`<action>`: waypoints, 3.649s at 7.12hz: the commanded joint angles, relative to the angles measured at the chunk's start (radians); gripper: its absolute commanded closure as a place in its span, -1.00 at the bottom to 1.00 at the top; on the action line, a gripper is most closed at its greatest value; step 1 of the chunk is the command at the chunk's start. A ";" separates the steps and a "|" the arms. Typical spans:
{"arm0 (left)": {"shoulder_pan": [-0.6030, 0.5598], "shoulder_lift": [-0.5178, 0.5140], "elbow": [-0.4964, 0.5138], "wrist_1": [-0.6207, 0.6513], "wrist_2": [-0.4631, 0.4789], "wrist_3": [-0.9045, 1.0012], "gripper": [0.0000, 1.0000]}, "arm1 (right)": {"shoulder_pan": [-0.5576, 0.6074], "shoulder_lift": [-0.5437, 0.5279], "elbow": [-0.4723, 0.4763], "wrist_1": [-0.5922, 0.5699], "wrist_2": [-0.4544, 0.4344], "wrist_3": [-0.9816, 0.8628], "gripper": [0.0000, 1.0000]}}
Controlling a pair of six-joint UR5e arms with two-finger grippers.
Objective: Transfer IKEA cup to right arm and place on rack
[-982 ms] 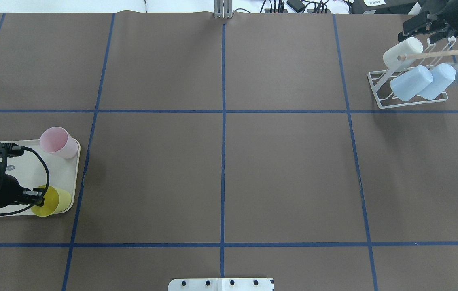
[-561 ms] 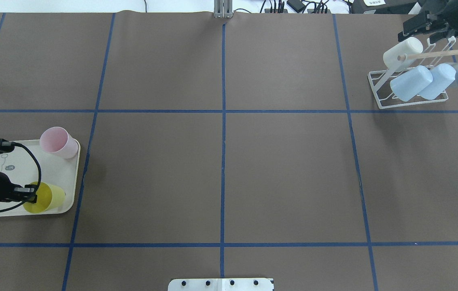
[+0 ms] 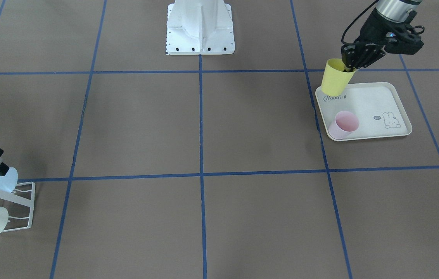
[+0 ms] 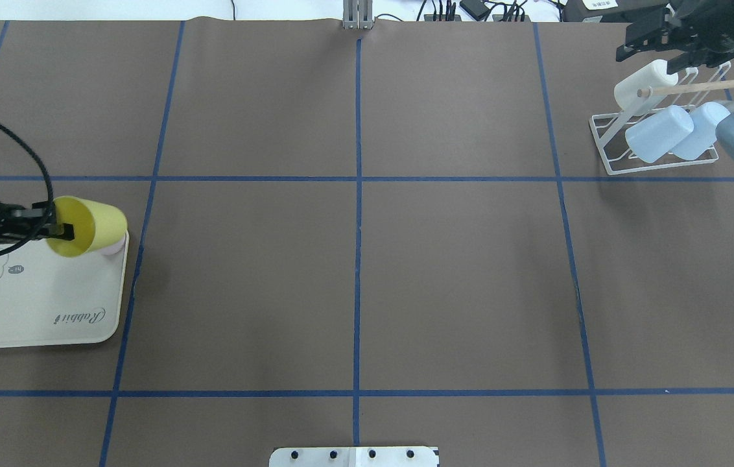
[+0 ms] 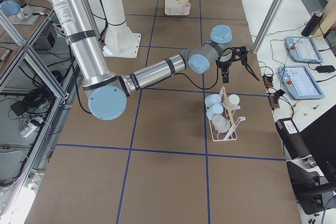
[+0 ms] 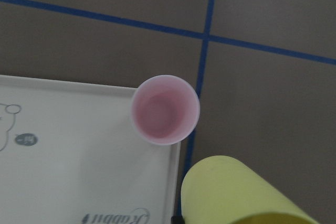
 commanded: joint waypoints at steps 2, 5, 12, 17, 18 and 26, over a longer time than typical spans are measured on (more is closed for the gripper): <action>0.096 -0.387 0.070 -0.017 0.007 -0.374 1.00 | -0.105 0.007 0.128 0.100 -0.003 0.390 -1.00; 0.125 -0.519 0.147 -0.234 0.046 -0.655 1.00 | -0.145 0.001 0.128 0.556 0.000 0.932 -1.00; 0.217 -0.588 0.642 -1.456 0.387 -1.303 1.00 | -0.292 0.167 0.247 0.724 -0.090 1.349 -1.00; 0.239 -0.645 0.675 -1.576 0.389 -1.441 1.00 | -0.390 0.179 0.225 0.858 -0.241 1.460 -0.99; 0.245 -0.648 0.672 -1.576 0.389 -1.442 1.00 | -0.393 0.179 0.221 0.858 -0.241 1.456 -0.99; 0.277 -0.662 0.664 -1.570 0.386 -1.435 1.00 | -0.415 0.182 0.205 0.853 -0.236 1.433 -0.97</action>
